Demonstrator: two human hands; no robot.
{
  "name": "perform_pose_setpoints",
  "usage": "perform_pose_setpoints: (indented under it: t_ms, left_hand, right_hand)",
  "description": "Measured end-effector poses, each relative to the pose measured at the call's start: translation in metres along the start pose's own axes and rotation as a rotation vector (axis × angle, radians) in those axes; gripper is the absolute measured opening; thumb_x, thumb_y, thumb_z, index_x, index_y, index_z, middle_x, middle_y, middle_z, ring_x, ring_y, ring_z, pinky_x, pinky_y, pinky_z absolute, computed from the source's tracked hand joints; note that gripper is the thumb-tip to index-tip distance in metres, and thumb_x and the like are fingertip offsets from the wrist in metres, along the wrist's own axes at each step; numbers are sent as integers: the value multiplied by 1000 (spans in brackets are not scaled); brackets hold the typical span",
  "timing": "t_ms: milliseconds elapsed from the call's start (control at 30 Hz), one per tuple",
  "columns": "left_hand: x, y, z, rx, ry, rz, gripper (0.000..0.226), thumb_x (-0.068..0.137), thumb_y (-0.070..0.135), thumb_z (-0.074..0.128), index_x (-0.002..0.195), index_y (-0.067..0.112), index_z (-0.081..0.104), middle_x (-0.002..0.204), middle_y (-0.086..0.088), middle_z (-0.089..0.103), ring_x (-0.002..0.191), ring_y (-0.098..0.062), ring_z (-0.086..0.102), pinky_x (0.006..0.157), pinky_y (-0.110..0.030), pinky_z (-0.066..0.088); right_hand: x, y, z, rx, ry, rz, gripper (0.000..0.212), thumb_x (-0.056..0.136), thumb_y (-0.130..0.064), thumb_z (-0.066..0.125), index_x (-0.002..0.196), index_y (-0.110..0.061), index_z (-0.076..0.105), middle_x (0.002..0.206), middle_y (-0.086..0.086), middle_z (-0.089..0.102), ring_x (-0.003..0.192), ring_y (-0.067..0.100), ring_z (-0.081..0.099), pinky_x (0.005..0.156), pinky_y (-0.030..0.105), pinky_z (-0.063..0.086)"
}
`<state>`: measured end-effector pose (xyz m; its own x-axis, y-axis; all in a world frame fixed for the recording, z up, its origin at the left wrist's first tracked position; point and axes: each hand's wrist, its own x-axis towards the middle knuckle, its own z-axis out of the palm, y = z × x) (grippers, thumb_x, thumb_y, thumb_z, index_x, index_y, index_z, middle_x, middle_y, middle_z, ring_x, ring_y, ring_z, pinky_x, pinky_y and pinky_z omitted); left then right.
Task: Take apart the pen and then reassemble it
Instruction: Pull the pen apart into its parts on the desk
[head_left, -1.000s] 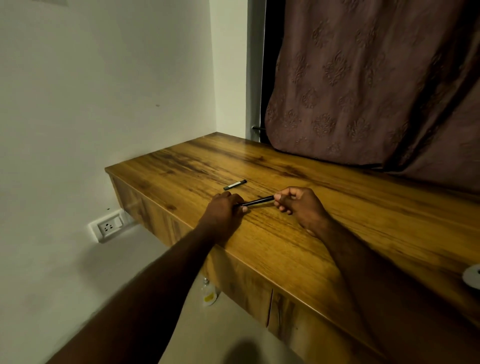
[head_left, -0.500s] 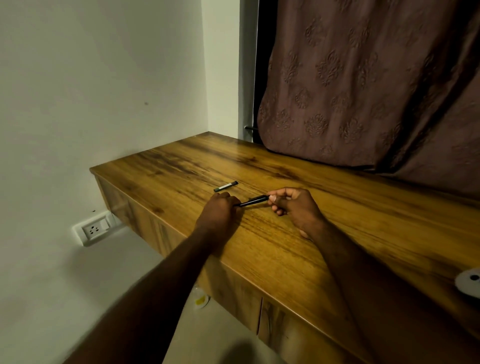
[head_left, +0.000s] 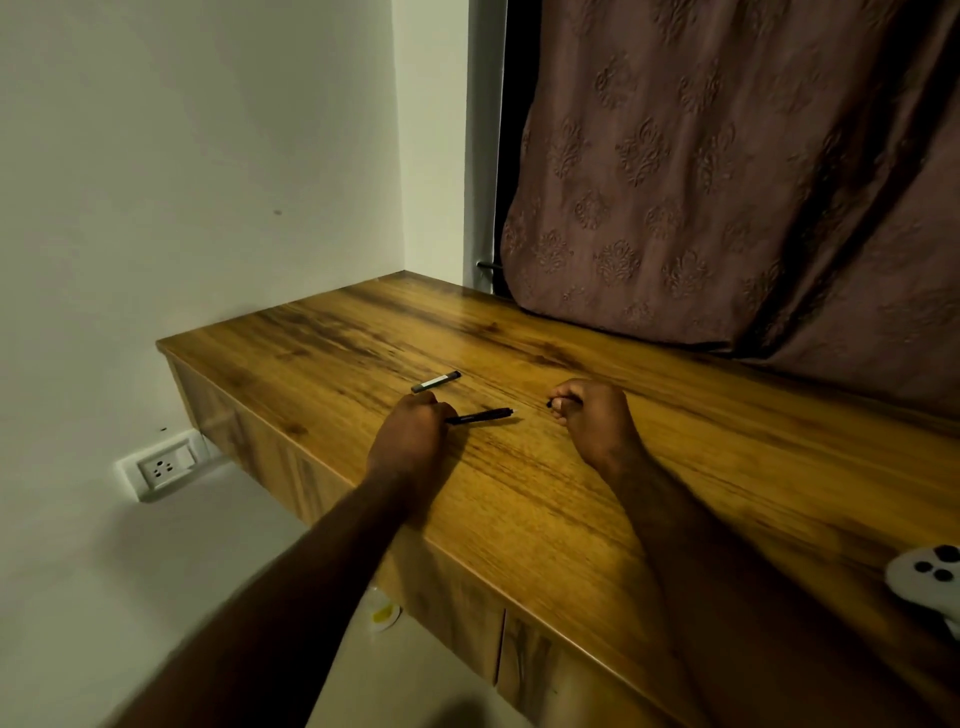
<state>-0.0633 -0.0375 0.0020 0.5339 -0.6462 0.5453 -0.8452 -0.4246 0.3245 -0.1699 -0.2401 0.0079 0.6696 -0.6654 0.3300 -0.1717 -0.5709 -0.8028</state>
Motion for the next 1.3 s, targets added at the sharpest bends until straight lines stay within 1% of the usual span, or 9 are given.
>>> perform_pose_setpoints:
  t_ms: [133,267,500,633,800,867,967,1133,1300]
  left_hand:
    - [1,-1,0,74,-44,45,17,89,26,56,92,19,72,94,-6,68,96,-26,57,89,-35,44]
    - [3,-1,0,86,-63,52,18,90,26,55,96,20,71,99,-5,68,100,-25,54,89,-34,44]
    - [1,-1,0,83,-60,29,17,91,26,55,97,23,71,100,-3,66,102,-23,51,86,-33,44]
    - [1,0,0,100,-49,28,18,90,26,54,96,23,71,98,-3,68,100,-23,52,85,-33,43]
    - [0,4,-3,91,-49,11,19,90,28,56,99,21,72,101,-6,67,102,-26,56,86,-39,47]
    - [-1,6,-4,73,-28,11,19,89,29,58,96,19,72,97,-8,66,97,-27,59,84,-39,49]
    - [-2,8,-5,57,-8,13,20,89,30,59,96,17,72,96,-9,67,95,-26,60,83,-36,49]
    - [-2,9,-6,60,14,10,14,88,20,62,100,16,70,104,-7,67,101,-24,58,85,-35,47]
    - [-3,9,-6,43,9,5,13,86,15,63,99,17,67,105,-6,66,103,-22,56,87,-35,48]
  right_hand:
    - [2,0,-5,-336,-43,-70,22,90,-2,55,99,-10,74,101,9,72,94,23,65,83,29,51]
    - [2,-2,-6,-500,-93,-85,32,88,4,48,98,-13,73,105,12,69,97,28,63,83,35,53]
    - [2,-4,-7,-529,-118,-151,36,87,7,49,108,-13,71,109,10,69,103,28,62,86,37,52]
    - [3,-2,-5,-498,-88,-118,43,89,6,47,122,-16,63,115,10,67,103,26,62,84,32,52]
    - [5,3,-8,-301,-17,-1,39,89,2,50,124,-13,61,110,8,66,96,24,64,81,36,55]
    - [0,3,-10,-23,133,103,21,90,-5,58,106,-14,68,97,5,68,77,18,64,62,30,55]
    - [-11,-2,-10,346,256,241,4,87,-17,68,89,-14,69,76,2,67,55,10,53,39,17,39]
    - [-26,-19,1,437,-8,214,11,89,-16,67,78,-16,67,69,3,64,42,8,43,36,16,33]
    - [-32,-26,3,395,-141,163,9,90,-7,63,96,-3,68,71,5,67,37,7,44,33,15,31]
